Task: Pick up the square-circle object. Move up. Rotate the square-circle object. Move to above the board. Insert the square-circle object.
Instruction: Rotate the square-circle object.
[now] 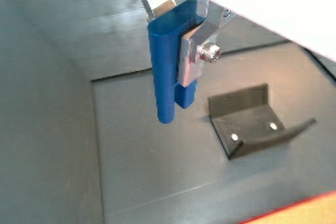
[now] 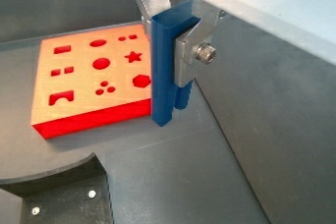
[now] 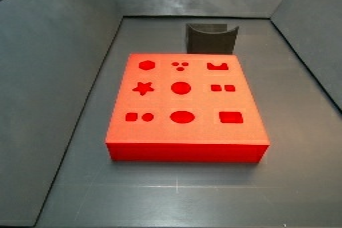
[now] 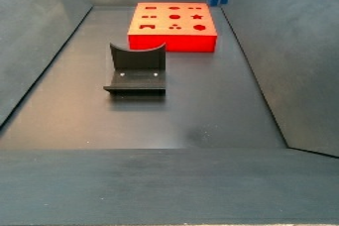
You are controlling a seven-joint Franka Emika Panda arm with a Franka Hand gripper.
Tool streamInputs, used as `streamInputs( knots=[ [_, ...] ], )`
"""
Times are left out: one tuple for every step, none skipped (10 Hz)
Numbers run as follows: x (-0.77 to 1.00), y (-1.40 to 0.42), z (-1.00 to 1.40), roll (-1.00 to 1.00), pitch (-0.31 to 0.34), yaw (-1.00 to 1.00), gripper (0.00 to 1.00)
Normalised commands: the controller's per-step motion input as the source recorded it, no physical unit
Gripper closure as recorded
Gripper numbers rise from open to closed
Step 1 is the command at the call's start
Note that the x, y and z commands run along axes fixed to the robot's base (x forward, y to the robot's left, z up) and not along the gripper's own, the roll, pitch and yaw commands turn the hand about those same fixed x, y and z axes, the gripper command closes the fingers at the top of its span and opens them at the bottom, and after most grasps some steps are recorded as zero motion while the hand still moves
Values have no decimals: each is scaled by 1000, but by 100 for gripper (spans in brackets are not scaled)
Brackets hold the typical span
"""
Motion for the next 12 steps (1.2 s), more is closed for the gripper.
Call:
streamInputs(
  knots=[
    [11, 11, -84, 144, 11, 1000, 100],
    [20, -1, -56, 143, -7, 858, 100],
    [18, 0, -45, 118, -12, 680, 100],
    [10, 1, -39, 76, -10, 371, 100],
    [14, -1, -29, 59, -10, 217, 100],
    [28, -29, 0, 21, -3, 1000, 100],
    [26, -29, 2, 21, -1, 1000, 100],
    [27, -22, 3, 24, -2, 1000, 100],
    [25, -13, 2, 28, -2, 1000, 100],
    [23, -12, 0, 35, -1, 1000, 100],
    [23, -10, -1, 41, -1, 1000, 100],
    [22, -9, -2, 43, 0, 633, 100]
  ],
)
